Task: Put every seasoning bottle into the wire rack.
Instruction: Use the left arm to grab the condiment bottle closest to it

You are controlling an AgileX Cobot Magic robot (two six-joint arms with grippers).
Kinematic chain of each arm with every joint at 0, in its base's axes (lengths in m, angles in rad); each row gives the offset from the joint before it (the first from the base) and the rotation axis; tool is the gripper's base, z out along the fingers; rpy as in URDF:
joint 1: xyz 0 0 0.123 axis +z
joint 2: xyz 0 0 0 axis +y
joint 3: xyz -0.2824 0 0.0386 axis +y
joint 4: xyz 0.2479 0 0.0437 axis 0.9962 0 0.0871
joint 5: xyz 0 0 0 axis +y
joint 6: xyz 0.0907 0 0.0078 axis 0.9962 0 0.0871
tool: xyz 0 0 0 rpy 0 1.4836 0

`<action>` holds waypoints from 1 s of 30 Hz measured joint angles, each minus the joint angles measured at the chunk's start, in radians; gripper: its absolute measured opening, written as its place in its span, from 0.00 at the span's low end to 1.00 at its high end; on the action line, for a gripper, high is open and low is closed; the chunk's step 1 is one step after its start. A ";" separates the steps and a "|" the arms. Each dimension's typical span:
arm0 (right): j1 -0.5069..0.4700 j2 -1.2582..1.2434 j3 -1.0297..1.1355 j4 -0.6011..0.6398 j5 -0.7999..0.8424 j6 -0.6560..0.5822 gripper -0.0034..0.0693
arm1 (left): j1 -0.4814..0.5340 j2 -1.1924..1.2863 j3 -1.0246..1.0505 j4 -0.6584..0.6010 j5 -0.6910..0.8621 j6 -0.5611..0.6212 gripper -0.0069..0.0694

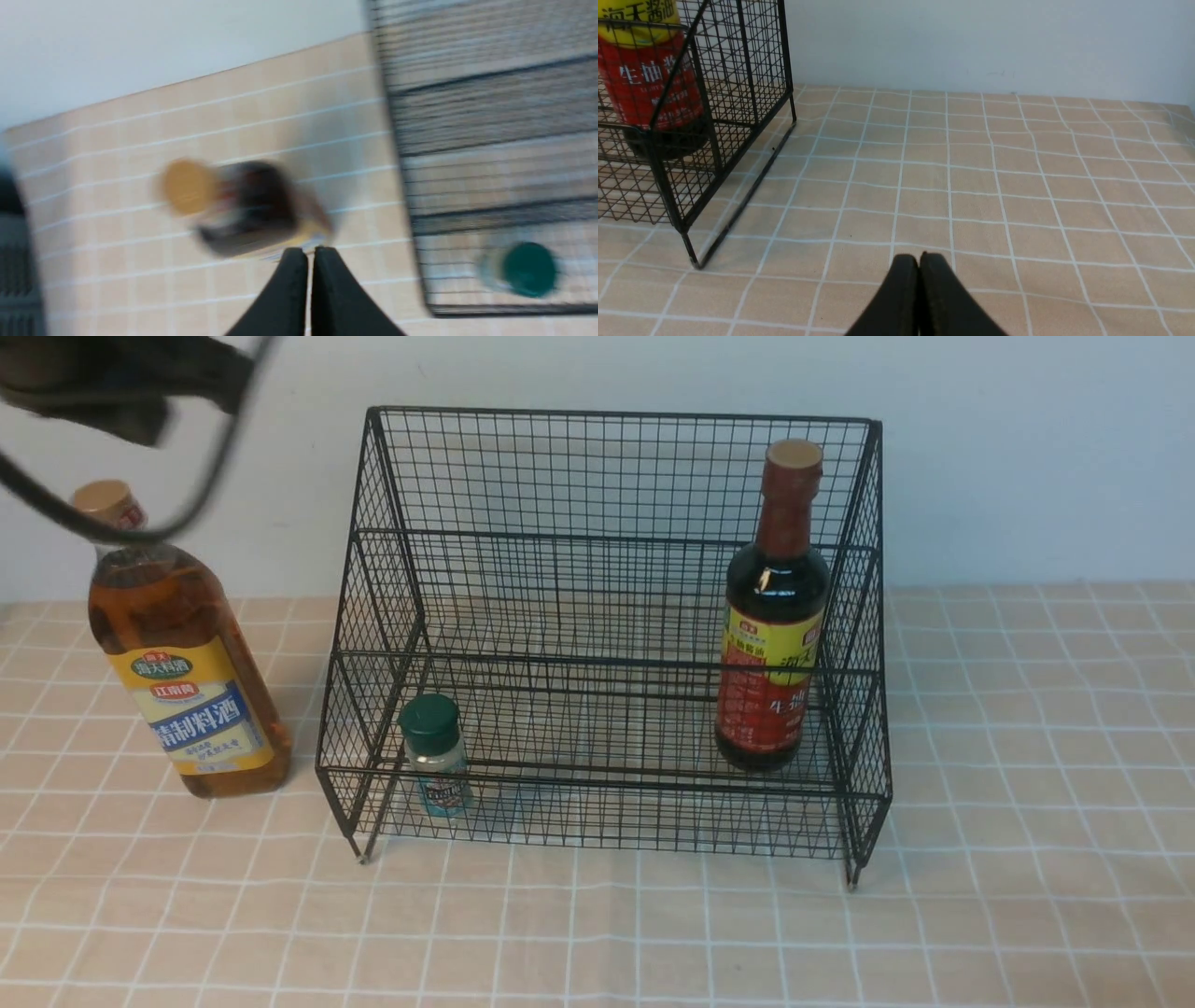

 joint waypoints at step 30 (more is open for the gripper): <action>0.000 0.000 0.000 0.000 0.000 0.000 0.03 | 0.157 0.273 0.009 -0.056 -0.133 0.000 0.98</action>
